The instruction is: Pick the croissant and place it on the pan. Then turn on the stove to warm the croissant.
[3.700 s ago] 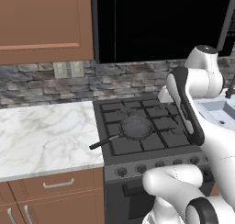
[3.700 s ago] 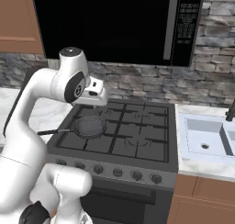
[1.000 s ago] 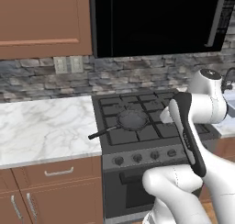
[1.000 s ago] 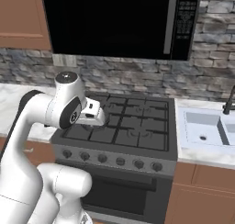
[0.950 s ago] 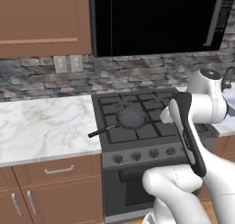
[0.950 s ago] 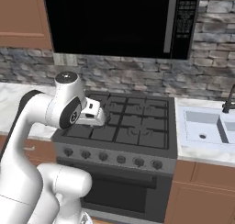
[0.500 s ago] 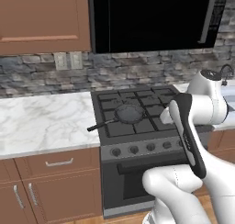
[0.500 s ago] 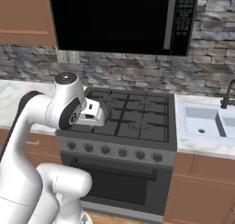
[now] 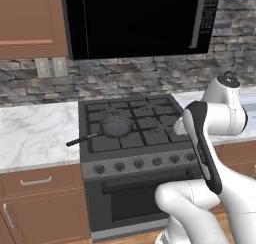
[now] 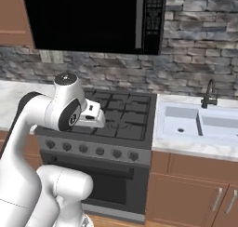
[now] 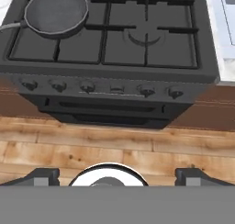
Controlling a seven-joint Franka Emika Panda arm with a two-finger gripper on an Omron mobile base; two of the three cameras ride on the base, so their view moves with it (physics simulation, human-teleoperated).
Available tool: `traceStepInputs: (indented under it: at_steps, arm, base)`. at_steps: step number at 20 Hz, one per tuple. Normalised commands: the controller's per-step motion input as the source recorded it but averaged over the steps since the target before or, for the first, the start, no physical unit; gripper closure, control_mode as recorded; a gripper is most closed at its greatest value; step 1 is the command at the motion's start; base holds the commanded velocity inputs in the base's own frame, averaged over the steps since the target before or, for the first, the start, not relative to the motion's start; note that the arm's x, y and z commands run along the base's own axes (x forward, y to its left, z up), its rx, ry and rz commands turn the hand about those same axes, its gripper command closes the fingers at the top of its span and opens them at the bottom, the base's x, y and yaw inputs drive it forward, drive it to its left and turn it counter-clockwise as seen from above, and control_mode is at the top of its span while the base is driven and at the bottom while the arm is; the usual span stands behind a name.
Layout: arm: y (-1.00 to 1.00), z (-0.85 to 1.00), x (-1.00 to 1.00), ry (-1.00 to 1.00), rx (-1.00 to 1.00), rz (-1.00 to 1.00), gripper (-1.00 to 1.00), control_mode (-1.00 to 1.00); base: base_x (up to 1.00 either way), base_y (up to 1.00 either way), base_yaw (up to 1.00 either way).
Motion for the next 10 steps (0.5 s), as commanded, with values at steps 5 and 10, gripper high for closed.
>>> traceStepInputs:
  at_steps: [5,10]
  arm:
    - [0.00,0.00,0.00,0.00,0.00,0.00,-1.00,1.00]
    - [0.00,0.00,0.00,0.00,0.00,0.00,-1.00,1.00]
  base:
    - [0.00,-0.95,0.00]
    - [0.00,-0.99,0.00]
